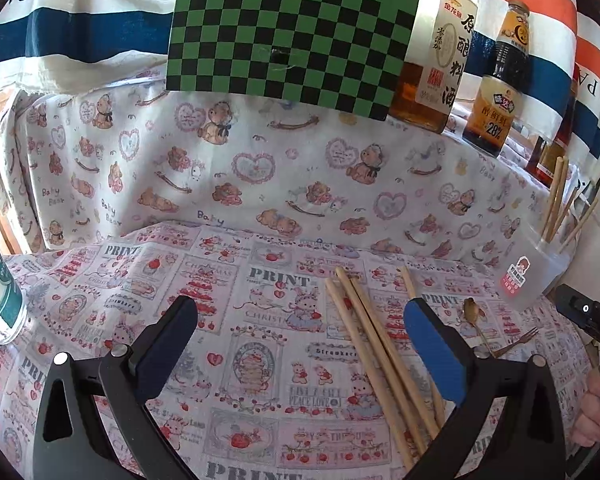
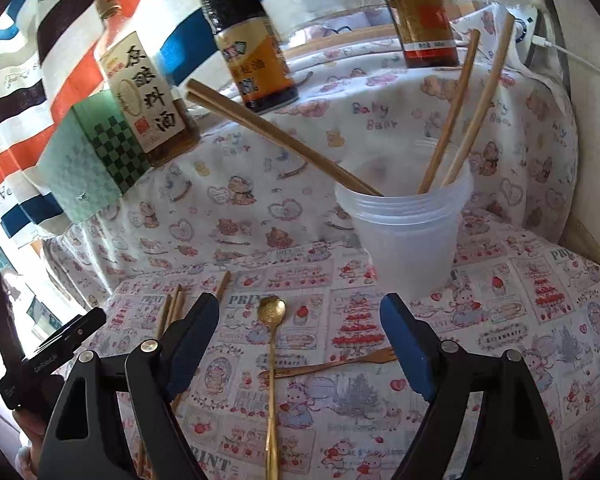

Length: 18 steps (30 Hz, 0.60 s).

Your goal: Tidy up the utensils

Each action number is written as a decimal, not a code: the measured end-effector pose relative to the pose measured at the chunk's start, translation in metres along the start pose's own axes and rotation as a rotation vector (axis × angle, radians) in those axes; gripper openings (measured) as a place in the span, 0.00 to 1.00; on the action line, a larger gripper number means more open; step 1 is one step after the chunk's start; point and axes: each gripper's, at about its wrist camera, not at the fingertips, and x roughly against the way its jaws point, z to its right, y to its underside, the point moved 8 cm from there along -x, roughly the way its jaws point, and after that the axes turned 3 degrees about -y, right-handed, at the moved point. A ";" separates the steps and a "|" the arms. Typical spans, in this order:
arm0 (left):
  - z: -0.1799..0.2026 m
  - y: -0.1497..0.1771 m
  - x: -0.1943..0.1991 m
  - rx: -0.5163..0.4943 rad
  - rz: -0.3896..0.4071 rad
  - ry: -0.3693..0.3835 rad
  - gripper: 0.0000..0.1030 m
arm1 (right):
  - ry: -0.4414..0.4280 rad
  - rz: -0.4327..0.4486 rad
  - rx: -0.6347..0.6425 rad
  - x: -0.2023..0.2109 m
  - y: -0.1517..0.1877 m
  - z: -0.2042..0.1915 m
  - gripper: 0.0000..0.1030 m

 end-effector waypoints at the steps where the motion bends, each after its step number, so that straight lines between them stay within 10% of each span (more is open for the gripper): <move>1: 0.000 0.001 -0.001 0.002 -0.006 0.001 0.99 | 0.022 -0.009 -0.016 0.000 0.000 0.006 0.82; 18: 0.004 0.006 -0.008 -0.019 -0.037 -0.011 0.99 | 0.134 -0.211 -0.097 -0.028 0.019 0.054 0.49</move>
